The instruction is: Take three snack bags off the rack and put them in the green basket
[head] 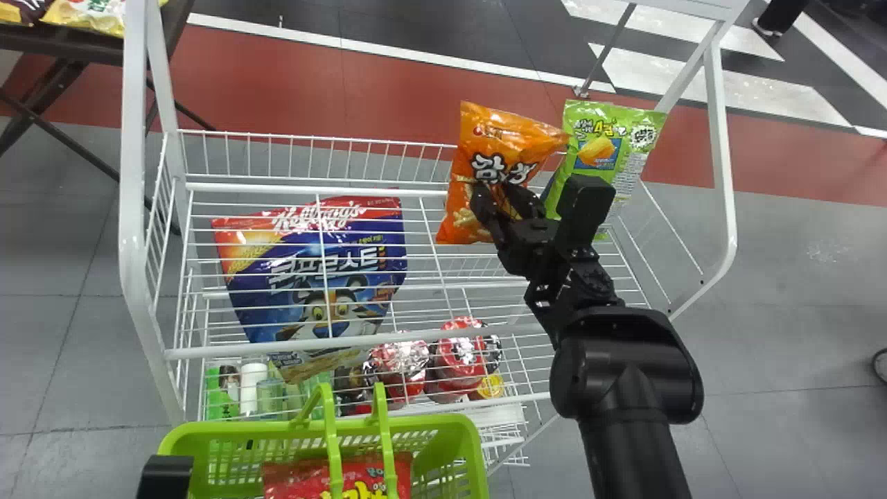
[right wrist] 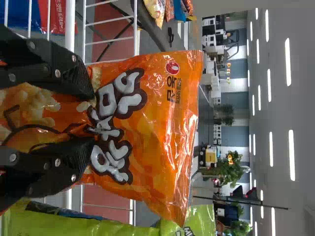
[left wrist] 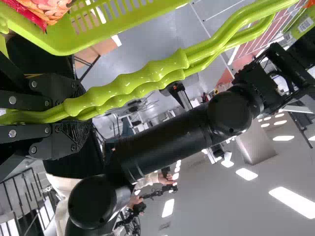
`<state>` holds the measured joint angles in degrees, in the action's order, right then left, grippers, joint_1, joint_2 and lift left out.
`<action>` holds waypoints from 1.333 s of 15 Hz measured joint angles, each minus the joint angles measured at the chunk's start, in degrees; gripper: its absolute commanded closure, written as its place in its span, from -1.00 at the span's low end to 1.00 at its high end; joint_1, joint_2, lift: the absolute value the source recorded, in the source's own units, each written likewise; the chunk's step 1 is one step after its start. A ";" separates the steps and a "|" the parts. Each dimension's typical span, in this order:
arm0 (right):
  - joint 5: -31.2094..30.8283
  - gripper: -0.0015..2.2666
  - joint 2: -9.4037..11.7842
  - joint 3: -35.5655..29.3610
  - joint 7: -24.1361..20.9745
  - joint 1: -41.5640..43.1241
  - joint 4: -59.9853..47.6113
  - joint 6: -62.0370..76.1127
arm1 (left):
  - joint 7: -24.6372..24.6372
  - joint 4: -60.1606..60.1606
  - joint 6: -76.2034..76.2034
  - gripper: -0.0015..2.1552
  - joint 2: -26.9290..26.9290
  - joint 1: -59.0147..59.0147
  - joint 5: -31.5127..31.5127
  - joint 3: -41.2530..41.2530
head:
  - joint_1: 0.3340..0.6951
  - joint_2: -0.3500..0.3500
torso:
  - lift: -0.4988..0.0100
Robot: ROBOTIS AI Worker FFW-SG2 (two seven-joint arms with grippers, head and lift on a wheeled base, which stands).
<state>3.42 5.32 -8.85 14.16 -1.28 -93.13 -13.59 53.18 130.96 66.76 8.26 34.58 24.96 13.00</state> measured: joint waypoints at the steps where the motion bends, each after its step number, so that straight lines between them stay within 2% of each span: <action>1: 0.39 0.94 -0.07 0.12 0.19 -1.41 -2.27 0.17 | 0.00 0.00 0.00 0.19 0.00 0.03 0.04 -0.04 | 1.00 -1.00 | 0.88; 4: 1.72 0.94 -0.13 -0.14 1.73 -6.10 -10.14 -1.22 | 0.00 -0.08 0.00 0.19 0.02 0.05 0.09 -0.04 | 1.00 -1.00 | 0.88; 6: 2.46 0.94 -0.14 -1.22 5.81 -8.99 -17.24 -7.28 | 0.07 -0.08 0.00 0.19 0.05 0.05 0.12 -0.09 | 1.00 -1.00 | 0.88; 9: 2.94 0.93 -0.14 -4.32 13.34 -13.58 -31.65 -24.29 | 0.06 -0.01 0.00 0.19 0.01 0.03 0.22 -0.30 | 1.00 -1.00 | 0.88; 11: 3.01 0.93 -0.17 -6.85 16.62 -17.80 -42.37 -37.13 | -0.07 -0.03 0.00 0.19 0.00 -0.23 0.23 -0.34 | 1.00 -1.00 | 0.88; 14: 6.59 0.93 -0.32 -11.44 18.83 -23.94 -53.84 -53.28 | -0.47 -0.16 0.00 0.19 0.00 -0.91 0.28 -0.34 | 1.00 -1.00 | 0.88; 17: 10.18 0.93 -0.24 -13.81 22.02 -26.53 -59.23 -71.93 | -0.40 -0.17 0.00 0.19 -0.18 -0.99 0.49 -0.39 | 1.00 -1.00 | 0.88; 20: 13.00 0.93 0.44 -12.83 22.18 -29.80 -61.00 -75.46 | -0.36 -0.09 -0.06 0.19 -0.56 -0.83 0.53 -0.67 | 1.00 -1.00 | 0.88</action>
<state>16.42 5.76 -21.68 36.34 -31.08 -154.14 -89.05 52.81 130.86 66.70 7.70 33.75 25.49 12.33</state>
